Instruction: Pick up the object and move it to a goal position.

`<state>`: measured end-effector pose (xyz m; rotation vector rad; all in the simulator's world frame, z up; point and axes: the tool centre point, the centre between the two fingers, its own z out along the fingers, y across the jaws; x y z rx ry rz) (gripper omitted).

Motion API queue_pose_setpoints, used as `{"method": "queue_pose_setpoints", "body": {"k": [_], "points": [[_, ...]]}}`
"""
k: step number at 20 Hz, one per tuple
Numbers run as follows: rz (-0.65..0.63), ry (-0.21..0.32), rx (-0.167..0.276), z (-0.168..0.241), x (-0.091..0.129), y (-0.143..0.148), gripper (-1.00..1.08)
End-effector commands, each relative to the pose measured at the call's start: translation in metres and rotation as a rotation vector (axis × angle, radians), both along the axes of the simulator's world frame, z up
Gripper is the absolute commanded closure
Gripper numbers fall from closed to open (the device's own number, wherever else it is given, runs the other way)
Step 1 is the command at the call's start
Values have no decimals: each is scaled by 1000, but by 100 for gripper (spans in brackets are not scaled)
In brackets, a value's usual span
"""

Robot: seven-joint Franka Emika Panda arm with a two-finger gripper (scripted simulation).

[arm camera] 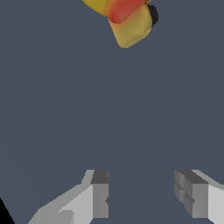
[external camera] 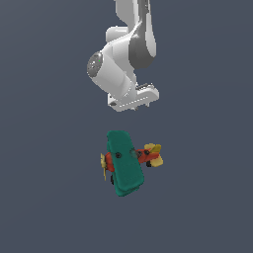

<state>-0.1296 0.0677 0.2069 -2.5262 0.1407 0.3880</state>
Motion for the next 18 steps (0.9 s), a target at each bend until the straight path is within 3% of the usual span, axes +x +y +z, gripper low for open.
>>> {"method": "queue_pose_setpoints", "body": {"k": [1,18], "points": [[-15,8,30,-4,-1,3,-20],[-130,32,213,-30,-6,19,-20]]}}
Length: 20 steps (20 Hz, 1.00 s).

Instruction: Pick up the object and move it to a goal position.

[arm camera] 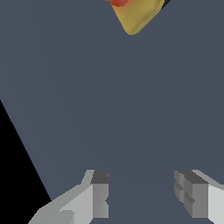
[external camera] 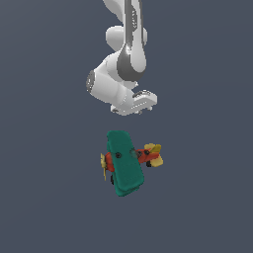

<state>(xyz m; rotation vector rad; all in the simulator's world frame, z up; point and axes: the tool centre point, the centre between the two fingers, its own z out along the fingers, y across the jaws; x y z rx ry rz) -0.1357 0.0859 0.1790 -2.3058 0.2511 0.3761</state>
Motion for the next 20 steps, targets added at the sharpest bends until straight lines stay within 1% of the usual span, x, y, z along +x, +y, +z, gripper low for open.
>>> {"method": "queue_pose_setpoints", "body": {"k": [1,11,20], "points": [[-20,0,25,-3,0,2,-20],[-102,-8,115,-16,2,7,-20],[-182,-30,184,-25,7,8,-20]]}}
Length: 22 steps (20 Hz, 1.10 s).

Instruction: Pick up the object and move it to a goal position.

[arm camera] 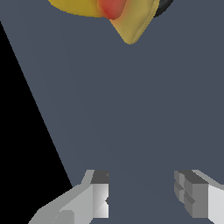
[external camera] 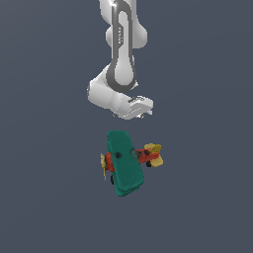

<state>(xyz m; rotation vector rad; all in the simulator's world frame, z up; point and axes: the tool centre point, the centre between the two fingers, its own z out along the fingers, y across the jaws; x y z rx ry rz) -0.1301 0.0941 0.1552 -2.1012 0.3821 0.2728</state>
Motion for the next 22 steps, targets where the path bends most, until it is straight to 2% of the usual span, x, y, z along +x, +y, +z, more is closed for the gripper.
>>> {"method": "queue_pose_setpoints", "body": {"k": [1,12,22], "points": [[-24,-7,18,-3,2,0,-20],[-132,-51,81,-13,10,-4,-20],[-235,-108,121,-21,20,-12,-20]]}}
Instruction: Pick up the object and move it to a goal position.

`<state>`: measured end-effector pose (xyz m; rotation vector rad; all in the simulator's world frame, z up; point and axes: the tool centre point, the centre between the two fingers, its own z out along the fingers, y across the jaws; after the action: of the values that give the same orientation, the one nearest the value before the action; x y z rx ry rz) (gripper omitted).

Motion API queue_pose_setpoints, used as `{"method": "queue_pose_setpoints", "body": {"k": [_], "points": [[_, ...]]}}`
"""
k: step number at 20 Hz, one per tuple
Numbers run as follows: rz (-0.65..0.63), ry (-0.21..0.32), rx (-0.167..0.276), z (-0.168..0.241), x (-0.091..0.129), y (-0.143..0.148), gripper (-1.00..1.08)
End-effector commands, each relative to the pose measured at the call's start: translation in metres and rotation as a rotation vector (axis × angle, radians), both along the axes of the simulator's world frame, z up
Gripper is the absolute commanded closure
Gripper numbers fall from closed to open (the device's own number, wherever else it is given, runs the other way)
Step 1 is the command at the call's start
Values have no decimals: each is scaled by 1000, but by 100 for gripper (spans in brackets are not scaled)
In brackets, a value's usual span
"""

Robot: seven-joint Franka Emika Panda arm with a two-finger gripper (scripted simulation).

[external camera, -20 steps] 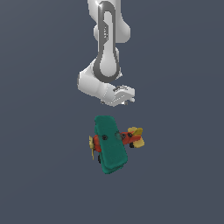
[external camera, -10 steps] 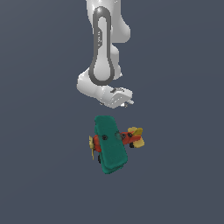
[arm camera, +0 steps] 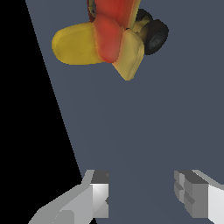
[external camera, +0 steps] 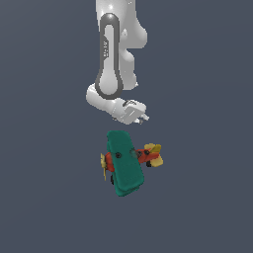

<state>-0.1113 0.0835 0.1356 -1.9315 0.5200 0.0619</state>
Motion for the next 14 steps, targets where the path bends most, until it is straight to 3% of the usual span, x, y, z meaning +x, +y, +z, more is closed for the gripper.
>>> {"method": "queue_pose_setpoints", "body": {"k": [1,14], "points": [[-27,-15,8,-2,3,-3,-20],[-167,-108,29,-9,18,-21,-20]]}}
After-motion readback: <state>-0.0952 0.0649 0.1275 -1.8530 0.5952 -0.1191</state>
